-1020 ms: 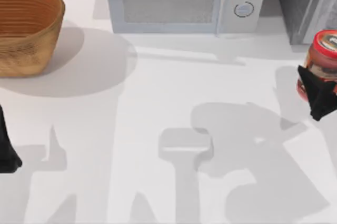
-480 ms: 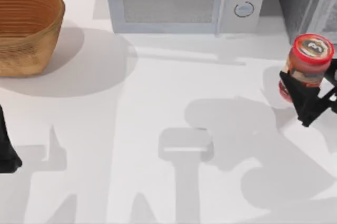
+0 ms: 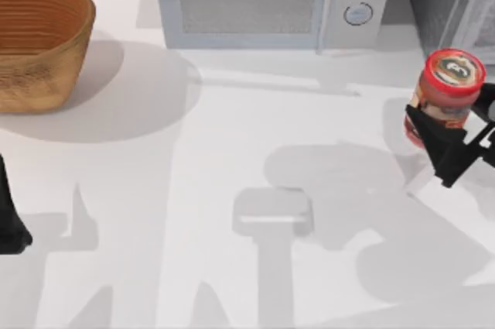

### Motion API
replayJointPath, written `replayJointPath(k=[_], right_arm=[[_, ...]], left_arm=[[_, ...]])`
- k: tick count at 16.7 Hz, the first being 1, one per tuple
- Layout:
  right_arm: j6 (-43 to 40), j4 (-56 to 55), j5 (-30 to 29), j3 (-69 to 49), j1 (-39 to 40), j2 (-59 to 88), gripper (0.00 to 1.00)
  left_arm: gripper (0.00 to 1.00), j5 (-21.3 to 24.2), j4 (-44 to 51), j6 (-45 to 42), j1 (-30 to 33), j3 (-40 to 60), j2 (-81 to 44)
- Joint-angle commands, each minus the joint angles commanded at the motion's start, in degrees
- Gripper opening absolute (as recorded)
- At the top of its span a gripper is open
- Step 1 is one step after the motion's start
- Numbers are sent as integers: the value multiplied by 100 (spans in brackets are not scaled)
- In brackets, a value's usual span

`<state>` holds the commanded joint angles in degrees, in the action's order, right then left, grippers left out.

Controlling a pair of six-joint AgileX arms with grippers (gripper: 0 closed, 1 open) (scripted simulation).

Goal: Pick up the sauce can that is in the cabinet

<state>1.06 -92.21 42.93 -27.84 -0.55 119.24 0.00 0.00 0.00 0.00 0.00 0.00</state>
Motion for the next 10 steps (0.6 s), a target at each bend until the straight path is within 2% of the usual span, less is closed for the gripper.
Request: replayJointPath(k=[3, 10], right_arm=[[11, 26, -84, -82, 42, 88, 0], [-24, 158, -750, -1168, 736, 1034, 0]], left_arm=[[100, 0, 0, 0, 0, 0, 0], [100, 0, 0, 0, 0, 0, 0]])
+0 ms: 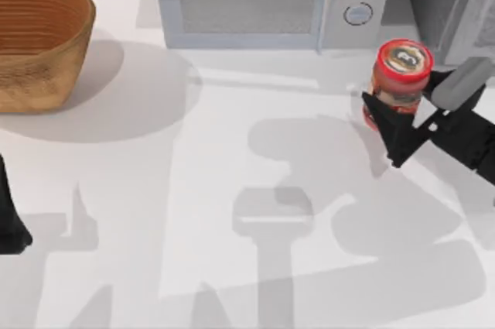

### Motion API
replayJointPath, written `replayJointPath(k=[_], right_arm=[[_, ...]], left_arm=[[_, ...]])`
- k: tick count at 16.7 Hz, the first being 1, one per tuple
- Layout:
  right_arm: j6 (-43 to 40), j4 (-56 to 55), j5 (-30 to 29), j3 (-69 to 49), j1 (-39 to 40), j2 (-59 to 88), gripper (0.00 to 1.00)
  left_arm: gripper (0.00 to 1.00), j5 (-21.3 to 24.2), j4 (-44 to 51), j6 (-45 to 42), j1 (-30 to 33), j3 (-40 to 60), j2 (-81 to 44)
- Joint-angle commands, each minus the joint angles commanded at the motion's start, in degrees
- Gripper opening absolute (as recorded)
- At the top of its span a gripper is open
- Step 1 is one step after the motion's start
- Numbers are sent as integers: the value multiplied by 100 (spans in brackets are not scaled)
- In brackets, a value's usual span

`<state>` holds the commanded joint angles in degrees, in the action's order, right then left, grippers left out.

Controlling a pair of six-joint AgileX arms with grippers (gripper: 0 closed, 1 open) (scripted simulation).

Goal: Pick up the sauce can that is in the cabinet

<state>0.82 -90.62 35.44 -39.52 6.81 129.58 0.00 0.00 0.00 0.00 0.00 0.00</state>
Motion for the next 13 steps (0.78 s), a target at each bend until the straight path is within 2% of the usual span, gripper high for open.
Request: replayJointPath(k=[3, 13], right_arm=[[0, 1, -3, -4, 4, 4, 0], [0, 1, -3, -4, 4, 4, 75]], left_arm=[[100, 0, 0, 0, 0, 0, 0], [100, 0, 0, 0, 0, 0, 0]])
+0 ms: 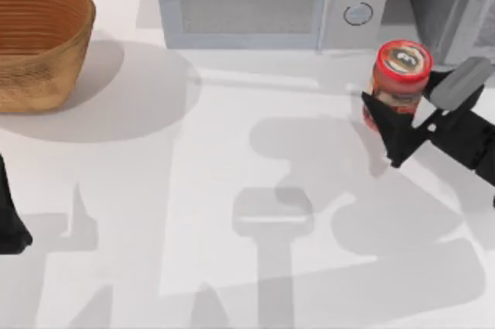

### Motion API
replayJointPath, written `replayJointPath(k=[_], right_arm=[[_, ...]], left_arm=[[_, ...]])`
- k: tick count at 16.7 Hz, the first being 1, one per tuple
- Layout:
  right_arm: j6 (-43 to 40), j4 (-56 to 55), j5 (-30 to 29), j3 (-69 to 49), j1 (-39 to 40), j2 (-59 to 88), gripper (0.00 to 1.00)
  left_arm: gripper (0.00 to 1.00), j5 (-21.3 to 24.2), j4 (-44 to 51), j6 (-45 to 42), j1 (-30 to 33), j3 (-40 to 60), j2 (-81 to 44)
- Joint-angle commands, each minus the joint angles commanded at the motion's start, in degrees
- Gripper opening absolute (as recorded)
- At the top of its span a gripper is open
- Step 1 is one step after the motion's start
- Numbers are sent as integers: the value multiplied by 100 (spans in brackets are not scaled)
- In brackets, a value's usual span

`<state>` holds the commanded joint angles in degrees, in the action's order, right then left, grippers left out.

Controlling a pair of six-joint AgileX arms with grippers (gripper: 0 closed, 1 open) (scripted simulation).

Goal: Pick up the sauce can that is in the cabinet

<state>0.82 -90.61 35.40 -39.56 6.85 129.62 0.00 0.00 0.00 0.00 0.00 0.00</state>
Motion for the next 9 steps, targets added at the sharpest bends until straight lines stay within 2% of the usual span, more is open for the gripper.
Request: replayJointPath(k=[3, 9], right_arm=[[0, 0, 0, 0, 0, 0, 98], [0, 0, 0, 0, 0, 0, 100]], left_arm=[[100, 0, 0, 0, 0, 0, 0], [100, 0, 0, 0, 0, 0, 0]])
